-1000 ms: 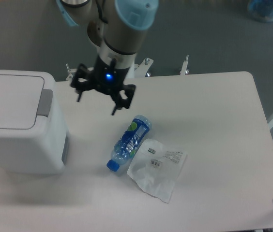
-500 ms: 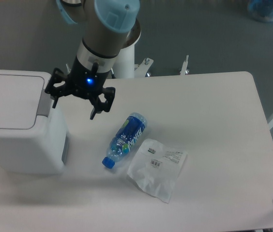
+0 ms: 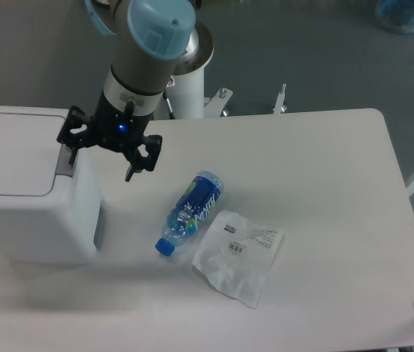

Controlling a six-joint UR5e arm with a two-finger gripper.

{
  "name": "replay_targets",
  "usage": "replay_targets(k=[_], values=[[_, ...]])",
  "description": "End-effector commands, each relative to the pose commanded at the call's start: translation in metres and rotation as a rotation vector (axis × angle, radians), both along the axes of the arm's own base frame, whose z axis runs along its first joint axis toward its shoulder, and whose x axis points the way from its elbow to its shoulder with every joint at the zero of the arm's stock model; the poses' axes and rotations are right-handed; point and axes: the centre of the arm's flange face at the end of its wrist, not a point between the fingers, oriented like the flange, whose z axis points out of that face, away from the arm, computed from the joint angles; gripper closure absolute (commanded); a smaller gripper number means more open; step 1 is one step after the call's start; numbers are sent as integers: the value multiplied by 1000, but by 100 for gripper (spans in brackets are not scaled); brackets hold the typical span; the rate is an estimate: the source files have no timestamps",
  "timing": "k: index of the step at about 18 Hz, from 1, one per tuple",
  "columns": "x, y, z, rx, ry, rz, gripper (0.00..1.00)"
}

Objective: Open the trash can
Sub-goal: 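Lower the gripper onto the bin lid edge and push it open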

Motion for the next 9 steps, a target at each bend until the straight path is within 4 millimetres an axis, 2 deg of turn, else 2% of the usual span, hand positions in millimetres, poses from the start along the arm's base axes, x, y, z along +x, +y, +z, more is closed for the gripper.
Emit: replay_targets(k=[9], values=[[-4, 4, -4, 4, 14, -2, 0]])
